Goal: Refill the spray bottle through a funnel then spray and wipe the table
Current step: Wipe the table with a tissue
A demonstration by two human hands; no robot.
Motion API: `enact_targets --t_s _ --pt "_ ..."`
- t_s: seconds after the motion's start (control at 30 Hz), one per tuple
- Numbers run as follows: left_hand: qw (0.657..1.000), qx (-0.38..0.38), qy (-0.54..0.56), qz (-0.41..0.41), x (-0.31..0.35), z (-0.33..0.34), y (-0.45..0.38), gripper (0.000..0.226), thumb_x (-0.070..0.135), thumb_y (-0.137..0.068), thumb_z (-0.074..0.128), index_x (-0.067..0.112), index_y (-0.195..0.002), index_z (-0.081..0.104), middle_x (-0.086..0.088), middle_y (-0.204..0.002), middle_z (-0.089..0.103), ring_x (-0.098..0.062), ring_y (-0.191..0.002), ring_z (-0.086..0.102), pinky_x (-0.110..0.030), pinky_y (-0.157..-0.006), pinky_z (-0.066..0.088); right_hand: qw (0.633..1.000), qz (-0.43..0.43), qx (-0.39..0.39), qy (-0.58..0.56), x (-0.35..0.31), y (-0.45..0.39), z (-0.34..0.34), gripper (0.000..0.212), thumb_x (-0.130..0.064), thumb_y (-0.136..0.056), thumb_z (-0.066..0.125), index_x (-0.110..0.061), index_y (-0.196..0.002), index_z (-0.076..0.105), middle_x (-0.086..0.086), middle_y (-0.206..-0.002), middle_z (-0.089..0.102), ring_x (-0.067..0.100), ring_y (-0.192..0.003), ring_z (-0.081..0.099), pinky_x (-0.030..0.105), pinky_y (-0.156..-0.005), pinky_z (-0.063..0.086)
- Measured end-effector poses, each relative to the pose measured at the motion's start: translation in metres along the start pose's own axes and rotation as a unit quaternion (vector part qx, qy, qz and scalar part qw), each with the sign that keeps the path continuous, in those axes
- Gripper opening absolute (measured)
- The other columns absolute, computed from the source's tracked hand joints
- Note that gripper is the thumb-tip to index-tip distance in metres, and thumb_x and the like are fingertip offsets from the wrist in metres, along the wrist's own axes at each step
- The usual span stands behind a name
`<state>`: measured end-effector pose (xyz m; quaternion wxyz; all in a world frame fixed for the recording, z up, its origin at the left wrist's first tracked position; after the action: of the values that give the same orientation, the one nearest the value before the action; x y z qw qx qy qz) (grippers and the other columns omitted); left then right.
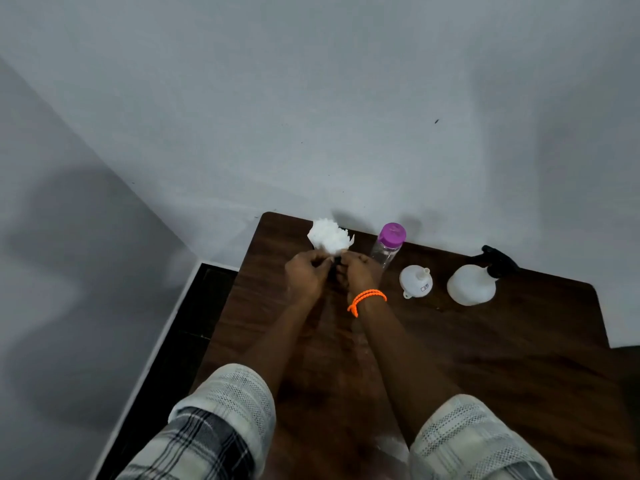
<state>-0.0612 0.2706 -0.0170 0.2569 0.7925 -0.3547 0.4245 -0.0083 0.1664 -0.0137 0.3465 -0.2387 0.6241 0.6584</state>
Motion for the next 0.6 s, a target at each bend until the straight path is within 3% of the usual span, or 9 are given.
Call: enact_targets --t_s 0.13,0.37,0.6 --pt "1.000 0.004 0.010 0.004 -0.001 -0.001 0.001 0.012 0.024 -0.084 0.076 0.020 -0.094 0.081 0.007 -0.088 0.078 -0.003 -0.081 0.071 -0.026 -0.079 0.058 0.999 0.007 -0.004 -0.031 0.001 0.001 0.002 0.020 -0.020 -0.090 0.075 -0.009 -0.079 0.063 0.002 -0.063 0.066 0.013 -0.054 0.064 0.023 -0.049 0.052" --pt "1.000 0.014 0.014 -0.006 -0.001 -0.002 -0.004 0.016 0.029 -0.083 0.078 0.017 -0.094 0.080 0.005 -0.089 0.078 -0.004 -0.081 0.070 -0.024 -0.078 0.057 0.999 0.027 -0.004 -0.022 0.001 0.002 0.000 0.012 -0.006 -0.095 0.062 -0.012 -0.085 0.062 0.005 -0.072 0.065 0.013 -0.061 0.062 0.026 -0.056 0.051" --pt "0.999 0.013 0.015 -0.034 0.000 -0.001 -0.002 0.015 0.024 -0.088 0.073 0.015 -0.098 0.079 0.004 -0.092 0.077 -0.006 -0.083 0.069 -0.008 -0.068 0.044 0.997 0.059 0.038 -0.013 0.023 0.008 -0.019 0.011 -0.003 -0.089 0.068 -0.011 -0.081 0.069 0.007 -0.065 0.065 0.017 -0.054 0.057 0.028 -0.054 0.048"
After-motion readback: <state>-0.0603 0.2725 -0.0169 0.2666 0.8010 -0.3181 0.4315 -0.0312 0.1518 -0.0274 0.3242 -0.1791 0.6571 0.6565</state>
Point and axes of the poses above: each hand's wrist, its own y-axis away from the middle knuckle, its own z-axis out of the palm, x = y × z, the point moved 2 cm from there along -y, towards the middle knuckle
